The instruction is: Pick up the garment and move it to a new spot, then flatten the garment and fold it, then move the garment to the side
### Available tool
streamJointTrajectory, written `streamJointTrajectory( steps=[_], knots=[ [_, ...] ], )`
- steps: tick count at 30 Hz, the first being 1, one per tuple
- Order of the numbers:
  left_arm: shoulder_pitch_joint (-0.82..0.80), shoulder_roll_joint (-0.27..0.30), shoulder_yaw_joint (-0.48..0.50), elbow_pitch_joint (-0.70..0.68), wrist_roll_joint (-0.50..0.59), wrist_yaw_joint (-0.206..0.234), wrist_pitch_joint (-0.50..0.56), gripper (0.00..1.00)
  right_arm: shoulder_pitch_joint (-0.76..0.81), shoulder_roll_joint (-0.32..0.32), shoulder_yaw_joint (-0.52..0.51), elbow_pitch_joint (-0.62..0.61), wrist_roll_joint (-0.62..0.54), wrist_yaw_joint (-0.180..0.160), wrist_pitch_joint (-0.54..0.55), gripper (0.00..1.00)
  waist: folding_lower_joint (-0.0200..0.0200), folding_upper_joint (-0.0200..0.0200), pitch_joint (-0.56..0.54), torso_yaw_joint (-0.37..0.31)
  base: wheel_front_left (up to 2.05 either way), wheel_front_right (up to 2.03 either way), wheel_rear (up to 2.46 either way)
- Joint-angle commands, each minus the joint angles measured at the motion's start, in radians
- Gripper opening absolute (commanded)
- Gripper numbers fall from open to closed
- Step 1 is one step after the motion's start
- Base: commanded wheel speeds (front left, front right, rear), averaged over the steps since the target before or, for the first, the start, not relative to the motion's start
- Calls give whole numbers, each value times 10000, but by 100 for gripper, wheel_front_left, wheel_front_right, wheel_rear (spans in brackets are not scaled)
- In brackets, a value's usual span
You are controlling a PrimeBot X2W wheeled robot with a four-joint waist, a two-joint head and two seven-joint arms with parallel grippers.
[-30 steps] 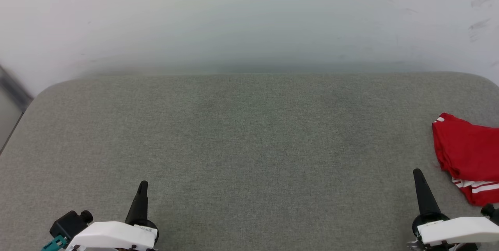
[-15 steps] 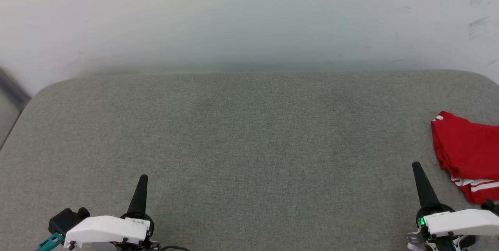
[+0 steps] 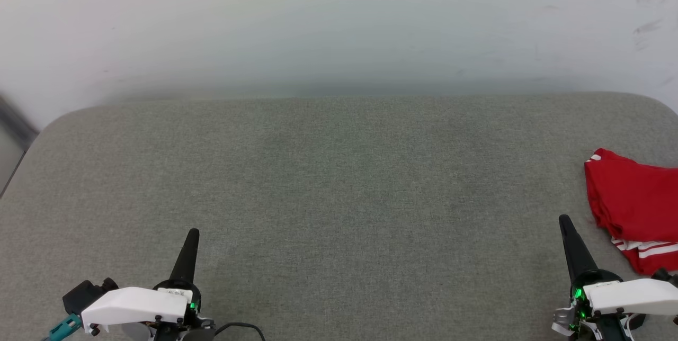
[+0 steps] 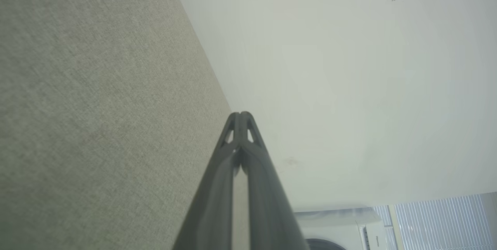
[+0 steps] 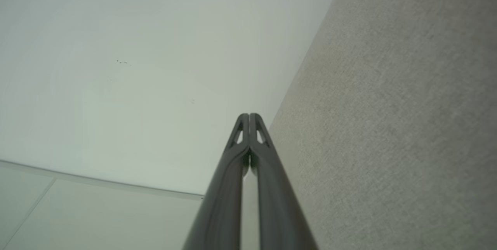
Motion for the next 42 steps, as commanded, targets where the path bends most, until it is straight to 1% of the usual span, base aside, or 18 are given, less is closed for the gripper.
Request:
streamJointTrajectory(
  steps=[1, 36, 42],
  knots=[
    [-199, 41, 36, -19, -225, -39, 54, 0, -246, -55, -17, -8, 226, 1, 63, 0, 0, 0, 5, -4, 0, 0, 0],
    [-679, 3, 388, 310, -3025, -357, 772, 0, -695, 1, -168, 374, 2856, 0, 789, 0, -1, 0, 140, -129, 0, 0, 0],
    [-671, -5, 407, 321, -3109, -369, 812, 0, -718, 13, -181, 383, 2935, 0, 828, 0, -1, 0, 148, -137, 0, 0, 0]
  ],
)
